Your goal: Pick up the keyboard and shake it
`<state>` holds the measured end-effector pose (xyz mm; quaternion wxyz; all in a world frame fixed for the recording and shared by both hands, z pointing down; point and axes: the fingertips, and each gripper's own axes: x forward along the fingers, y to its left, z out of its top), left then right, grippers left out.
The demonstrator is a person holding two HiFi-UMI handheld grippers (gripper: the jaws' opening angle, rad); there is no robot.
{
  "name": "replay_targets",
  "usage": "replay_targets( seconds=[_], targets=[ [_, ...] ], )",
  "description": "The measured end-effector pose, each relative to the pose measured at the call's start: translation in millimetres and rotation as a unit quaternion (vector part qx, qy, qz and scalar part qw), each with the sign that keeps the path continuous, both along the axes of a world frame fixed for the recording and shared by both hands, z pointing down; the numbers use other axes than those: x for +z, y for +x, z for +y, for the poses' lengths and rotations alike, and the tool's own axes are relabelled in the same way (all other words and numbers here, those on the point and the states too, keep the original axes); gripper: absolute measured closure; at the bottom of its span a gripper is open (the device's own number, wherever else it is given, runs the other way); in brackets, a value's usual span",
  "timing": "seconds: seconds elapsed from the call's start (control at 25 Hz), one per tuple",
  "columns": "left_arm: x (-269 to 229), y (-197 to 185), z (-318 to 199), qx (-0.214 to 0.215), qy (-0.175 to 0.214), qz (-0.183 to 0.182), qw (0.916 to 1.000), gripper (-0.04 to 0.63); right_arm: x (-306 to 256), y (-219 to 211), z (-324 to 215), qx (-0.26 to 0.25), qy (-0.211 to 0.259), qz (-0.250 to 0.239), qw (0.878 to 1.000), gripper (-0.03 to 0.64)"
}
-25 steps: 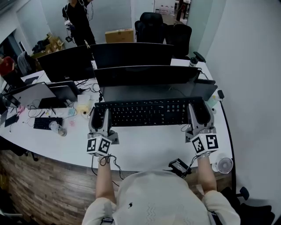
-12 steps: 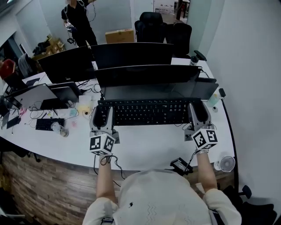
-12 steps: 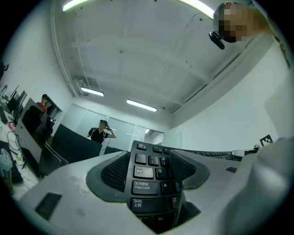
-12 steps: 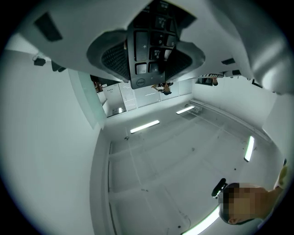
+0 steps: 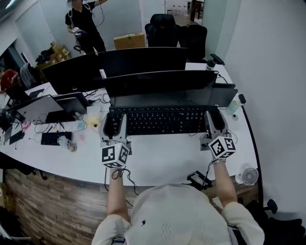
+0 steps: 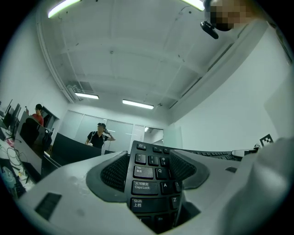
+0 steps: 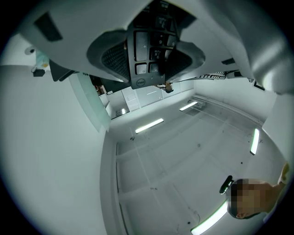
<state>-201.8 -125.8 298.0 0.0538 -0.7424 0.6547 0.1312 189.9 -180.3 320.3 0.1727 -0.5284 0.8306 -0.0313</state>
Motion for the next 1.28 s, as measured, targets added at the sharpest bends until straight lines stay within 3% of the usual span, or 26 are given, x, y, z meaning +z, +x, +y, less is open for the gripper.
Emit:
replay_targets(
  seconds=[0.24, 0.28, 0.4, 0.44, 0.6, 0.72, 0.88, 1.0, 1.16, 1.28],
  targets=[
    [-5.1, 0.1, -3.0, 0.0, -0.02, -0.005, 0.9998, 0.321, 1.0, -1.2, -0.8, 0.002, -0.011, -0.005, 1.0, 0.382],
    [-13.1, 0.9, 2.9, 0.0, -0.001, -0.009, 1.0, 0.321, -5.5, -0.7, 4.8, 0.005, 0.006, -0.008, 1.0, 0.382],
    [-54.7, 7.3, 41.9, -0.004, 0.115, -0.035, 0.9927, 0.321, -37.9, 5.2, 36.1, 0.004, 0.1, -0.034, 0.994, 0.377],
    [-62.1, 7.7, 47.6, -0.004, 0.13, -0.04, 0.9907, 0.321, -43.7, 6.6, 39.5, -0.001, 0.112, -0.041, 0.993, 0.377],
    [-53.2, 5.7, 21.3, -0.008, 0.077, -0.035, 0.9964, 0.321, -34.0, 4.3, 14.8, 0.002, 0.06, -0.03, 0.998, 0.379],
    [-62.2, 11.7, 39.7, -0.006, 0.123, -0.046, 0.9913, 0.321, -39.6, 9.6, 32.4, 0.003, 0.104, -0.047, 0.993, 0.377],
    [-53.7, 10.3, 22.8, -0.005, 0.095, -0.041, 0.9947, 0.321, -29.6, 8.6, 14.8, 0.0, 0.07, -0.041, 0.997, 0.379],
    [-61.8, 14.7, 40.8, -0.009, 0.134, -0.051, 0.9897, 0.321, -37.0, 12.0, 31.0, 0.003, 0.104, -0.048, 0.993, 0.377],
    [-56.6, 12.1, 26.3, -0.005, 0.11, -0.043, 0.993, 0.321, -31.7, 10.0, 15.5, -0.013, 0.059, -0.053, 0.997, 0.376],
    [-66.0, 19.5, 49.2, -0.007, 0.157, -0.051, 0.9862, 0.321, -44.3, 17.5, 36.3, -0.003, 0.114, -0.059, 0.992, 0.373]
  ],
)
